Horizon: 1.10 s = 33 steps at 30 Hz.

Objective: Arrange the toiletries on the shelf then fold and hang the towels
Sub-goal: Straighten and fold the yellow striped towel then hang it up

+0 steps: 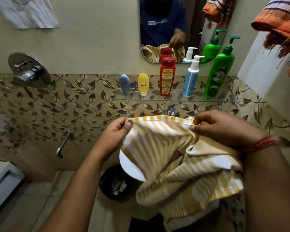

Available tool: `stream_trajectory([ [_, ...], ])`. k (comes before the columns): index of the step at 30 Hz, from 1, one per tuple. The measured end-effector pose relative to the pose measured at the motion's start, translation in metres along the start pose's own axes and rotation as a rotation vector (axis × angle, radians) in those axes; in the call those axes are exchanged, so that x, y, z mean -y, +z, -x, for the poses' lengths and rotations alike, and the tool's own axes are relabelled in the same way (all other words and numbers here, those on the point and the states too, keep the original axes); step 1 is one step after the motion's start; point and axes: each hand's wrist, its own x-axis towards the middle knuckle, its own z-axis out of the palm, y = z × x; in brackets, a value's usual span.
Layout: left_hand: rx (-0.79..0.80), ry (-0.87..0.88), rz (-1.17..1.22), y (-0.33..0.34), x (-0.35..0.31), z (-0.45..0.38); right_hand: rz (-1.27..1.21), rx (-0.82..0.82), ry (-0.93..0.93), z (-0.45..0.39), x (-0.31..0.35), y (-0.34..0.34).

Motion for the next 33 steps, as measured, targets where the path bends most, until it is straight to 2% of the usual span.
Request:
stream_trajectory([
  [3,-0.216,0.095,0.247,0.000,-0.028,-0.005,0.086,0.008,-0.033,-0.005,0.004,0.005],
  [5,-0.243,0.167,0.379,0.000,-0.048,-0.006,0.090,0.029,-0.054,-0.005,0.007,0.005],
  [7,-0.144,0.234,0.468,0.004,-0.065,-0.005,-0.003,0.094,-0.149,0.000,0.012,0.000],
  [9,-0.037,0.257,0.499,0.013,-0.080,-0.004,-0.202,0.192,-0.330,0.007,0.019,-0.009],
  [12,0.073,0.276,0.380,0.030,-0.094,-0.008,-0.484,0.244,-0.527,0.008,0.027,-0.019],
  [19,0.546,0.133,0.073,0.060,-0.092,-0.020,-0.362,0.052,-0.503,-0.011,0.010,-0.018],
  [22,0.631,0.142,0.013,0.069,-0.089,-0.022,-0.363,0.038,-0.472,-0.010,0.004,-0.021],
  [28,0.478,0.253,0.287,0.061,-0.095,-0.022,-0.465,0.013,-0.463,-0.004,-0.011,-0.022],
  [31,0.245,0.306,0.536,0.031,-0.095,-0.021,-0.573,-0.031,-0.456,0.013,-0.037,-0.022],
  [33,0.076,0.323,0.506,0.015,-0.091,-0.027,-0.661,-0.092,-0.412,0.021,-0.054,-0.023],
])
